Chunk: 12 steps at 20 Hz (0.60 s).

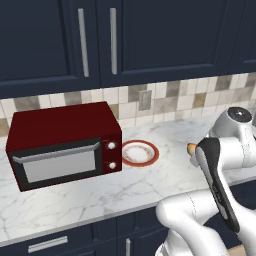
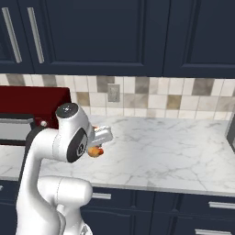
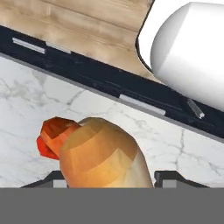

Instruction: Place the cold items (mushroom and broccoli) from the fridge in one tupperware on the dining counter. Place the warm items (kebab skewer and hot dog) in the stove area in another tupperware.

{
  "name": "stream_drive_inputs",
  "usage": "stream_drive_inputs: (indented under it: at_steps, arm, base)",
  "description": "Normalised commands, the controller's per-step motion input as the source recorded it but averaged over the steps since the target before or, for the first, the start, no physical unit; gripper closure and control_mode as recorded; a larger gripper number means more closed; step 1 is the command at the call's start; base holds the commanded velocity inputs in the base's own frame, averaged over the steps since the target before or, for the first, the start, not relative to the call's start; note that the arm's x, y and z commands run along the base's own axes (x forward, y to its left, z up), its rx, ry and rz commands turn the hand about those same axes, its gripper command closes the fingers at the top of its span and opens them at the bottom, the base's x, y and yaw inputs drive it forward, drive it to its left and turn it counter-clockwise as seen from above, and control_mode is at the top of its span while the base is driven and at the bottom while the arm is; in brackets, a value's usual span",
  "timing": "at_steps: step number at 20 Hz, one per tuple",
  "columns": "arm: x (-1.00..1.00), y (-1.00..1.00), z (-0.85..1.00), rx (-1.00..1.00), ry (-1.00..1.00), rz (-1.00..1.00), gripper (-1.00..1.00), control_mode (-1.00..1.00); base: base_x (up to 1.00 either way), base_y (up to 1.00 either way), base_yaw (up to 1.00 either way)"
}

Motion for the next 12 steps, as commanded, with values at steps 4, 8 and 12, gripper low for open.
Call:
stream_drive_inputs:
  at_steps: [4,8,12]
  arm:
    - [-0.21,0.53,-0.69,0.00,-0.13,0.23,1.00,-1.00]
    - [-0.06,0.19,-0.41,0.00,-0.02,0.11,1.00,-1.00]
    - [-0.08,0.05,-0.16,0.00,0.00,0.02,1.00,1.00]
  base:
    - [0.00,0.00,0.00]
    - [0.00,0.00,0.00]
    - [-0.11,0.01,0.01]
